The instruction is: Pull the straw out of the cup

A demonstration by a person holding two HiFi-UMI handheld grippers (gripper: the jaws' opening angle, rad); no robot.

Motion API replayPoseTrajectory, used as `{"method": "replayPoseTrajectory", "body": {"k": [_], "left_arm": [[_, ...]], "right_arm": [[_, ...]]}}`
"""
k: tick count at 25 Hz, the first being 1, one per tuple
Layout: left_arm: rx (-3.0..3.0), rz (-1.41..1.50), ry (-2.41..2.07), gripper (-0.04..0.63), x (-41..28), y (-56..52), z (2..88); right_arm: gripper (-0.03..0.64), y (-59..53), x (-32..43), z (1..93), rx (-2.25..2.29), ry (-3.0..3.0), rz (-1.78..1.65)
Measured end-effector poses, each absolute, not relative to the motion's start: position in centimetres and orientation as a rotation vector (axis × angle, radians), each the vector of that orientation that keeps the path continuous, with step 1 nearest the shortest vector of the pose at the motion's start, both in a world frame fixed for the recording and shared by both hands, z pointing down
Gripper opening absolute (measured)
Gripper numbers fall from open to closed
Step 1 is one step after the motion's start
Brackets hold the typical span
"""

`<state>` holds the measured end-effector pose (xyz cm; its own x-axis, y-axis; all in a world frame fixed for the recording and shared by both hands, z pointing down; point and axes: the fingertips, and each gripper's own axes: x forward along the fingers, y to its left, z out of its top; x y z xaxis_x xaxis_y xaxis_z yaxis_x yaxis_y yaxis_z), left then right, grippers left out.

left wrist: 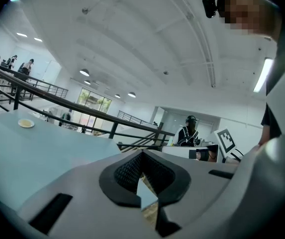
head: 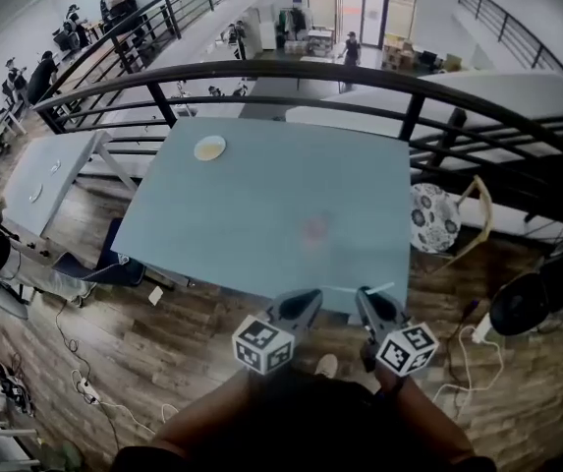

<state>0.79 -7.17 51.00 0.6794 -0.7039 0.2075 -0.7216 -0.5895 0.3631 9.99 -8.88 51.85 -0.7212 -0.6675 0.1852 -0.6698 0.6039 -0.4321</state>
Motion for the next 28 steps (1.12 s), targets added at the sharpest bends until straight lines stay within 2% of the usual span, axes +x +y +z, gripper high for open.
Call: {"method": "replayPoseTrajectory", "body": {"k": [8,14,28], "left_arm": [[2.525,0.093,-1.001,0.011,-3.4,-2.7,50.6],[2.533,0.118,-0.954,0.011,-9.0,0.2,51.0],[2.610,0.157,-0.871,0.011,-13.8,4.6,52.5]], "right_arm": [[0.041,-3.5,5.0,50.8,1.277,-2.780,0.774],[0.041,0.3,0.0,50.9,1.320,-2.751,0.749],[0.040,4.8,-3.8,51.5,1.286,-2.716,0.643]]}}
